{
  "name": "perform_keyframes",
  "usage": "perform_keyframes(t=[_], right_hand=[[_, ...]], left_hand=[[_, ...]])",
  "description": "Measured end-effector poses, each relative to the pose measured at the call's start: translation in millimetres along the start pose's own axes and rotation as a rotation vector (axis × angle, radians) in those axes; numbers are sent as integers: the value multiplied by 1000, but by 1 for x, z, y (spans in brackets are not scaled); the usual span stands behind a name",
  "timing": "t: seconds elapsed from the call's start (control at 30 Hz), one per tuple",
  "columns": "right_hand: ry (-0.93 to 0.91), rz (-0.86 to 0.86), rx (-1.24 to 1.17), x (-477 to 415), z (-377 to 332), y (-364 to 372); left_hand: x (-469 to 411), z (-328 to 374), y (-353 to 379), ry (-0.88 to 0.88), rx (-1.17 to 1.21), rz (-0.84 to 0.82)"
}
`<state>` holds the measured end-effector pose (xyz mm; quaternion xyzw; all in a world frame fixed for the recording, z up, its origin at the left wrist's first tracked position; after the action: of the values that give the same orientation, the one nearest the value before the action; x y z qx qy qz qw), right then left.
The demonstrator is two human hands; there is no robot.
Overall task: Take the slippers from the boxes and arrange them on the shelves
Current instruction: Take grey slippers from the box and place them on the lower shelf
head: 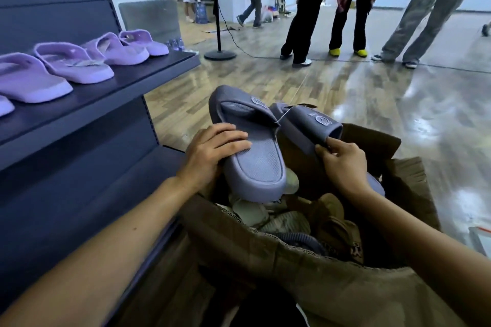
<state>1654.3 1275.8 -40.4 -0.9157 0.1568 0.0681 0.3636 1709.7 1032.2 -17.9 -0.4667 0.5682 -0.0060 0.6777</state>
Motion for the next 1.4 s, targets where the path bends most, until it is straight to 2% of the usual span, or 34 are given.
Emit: perform_keyframes(t=[0.17,0.33,0.5,0.7,0.83,0.93,1.03,1.1,1.33,1.4], right_hand=[[-143,-38,13,9,-52,21],[-445,-101,39,43,-130,62],[-823,-132,133,101,-176,111],[-987,-203,226,179,-206,194],[-1133,-199,414,241,-217,256],[-1071,-284,524,270,-210,309],[-789,-425,525,282,-192,353],[-688,-455,558,290,-182,369],[-619,-432,653,295,-155,411],[-616,-421,639,291,-150,418]], left_hand=[[10,-3,-56,8,-158,7],[61,20,-103,46,-334,-120],[148,23,-118,-55,-407,-281],[257,21,-138,-199,-397,-392],[330,7,-143,-326,-366,-417],[380,-2,-134,-405,-321,-398],[423,-13,-121,-468,-316,-426],[445,-21,-111,-523,-298,-476],[482,-55,-64,-596,-336,-565],[496,-59,-50,-652,-265,-556]])
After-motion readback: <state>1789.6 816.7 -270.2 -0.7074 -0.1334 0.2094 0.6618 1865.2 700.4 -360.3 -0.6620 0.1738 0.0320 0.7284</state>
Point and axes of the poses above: each hand's wrist, its own x-axis away from the middle knuckle, its own y-axis out of the palm, z = x × y, the point moved 8 cm from there along -x, towards the middle knuckle, and after that the axes turned 12 degrees about y, right-handed, at the moved point
